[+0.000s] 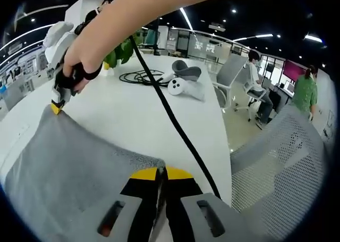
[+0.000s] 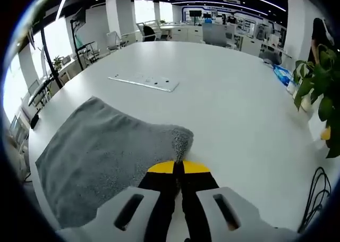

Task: Fold the towel on the table until its edges align and the towel forms a compact rectangular stack.

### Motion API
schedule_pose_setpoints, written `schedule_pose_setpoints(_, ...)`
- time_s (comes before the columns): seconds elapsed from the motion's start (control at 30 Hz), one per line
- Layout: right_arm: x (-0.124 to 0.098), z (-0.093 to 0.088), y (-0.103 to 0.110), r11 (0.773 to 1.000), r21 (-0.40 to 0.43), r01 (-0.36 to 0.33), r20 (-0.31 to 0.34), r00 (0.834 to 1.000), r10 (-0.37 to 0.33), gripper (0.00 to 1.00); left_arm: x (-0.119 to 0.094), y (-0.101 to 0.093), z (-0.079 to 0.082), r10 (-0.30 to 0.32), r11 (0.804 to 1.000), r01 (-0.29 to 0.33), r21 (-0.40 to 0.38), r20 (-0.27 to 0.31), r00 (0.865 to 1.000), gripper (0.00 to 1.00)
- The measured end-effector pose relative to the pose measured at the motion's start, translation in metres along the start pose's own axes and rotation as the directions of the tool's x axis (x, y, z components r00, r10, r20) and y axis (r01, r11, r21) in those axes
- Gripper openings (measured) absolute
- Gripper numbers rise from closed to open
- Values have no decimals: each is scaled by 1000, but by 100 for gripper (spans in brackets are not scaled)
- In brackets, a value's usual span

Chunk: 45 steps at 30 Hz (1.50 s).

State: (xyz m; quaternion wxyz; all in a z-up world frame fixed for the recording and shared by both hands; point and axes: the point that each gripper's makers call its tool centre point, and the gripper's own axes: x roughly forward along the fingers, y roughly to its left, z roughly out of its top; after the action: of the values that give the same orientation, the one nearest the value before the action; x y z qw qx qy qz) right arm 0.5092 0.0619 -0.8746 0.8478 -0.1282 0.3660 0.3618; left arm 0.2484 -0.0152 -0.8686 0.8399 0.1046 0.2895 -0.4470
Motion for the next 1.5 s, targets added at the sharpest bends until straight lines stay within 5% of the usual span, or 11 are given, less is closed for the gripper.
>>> schedule_pose_setpoints(0.9,-26,62,60,997,60,-58,92,994,53,0,-92,23,13,165,980,-144,-139,156,974,4)
schedule_pose_setpoints(1.5,-25,107,122,990,31,-135,152,980,129,0,-149,33,-3,259,944,-201,-262,212,942,4)
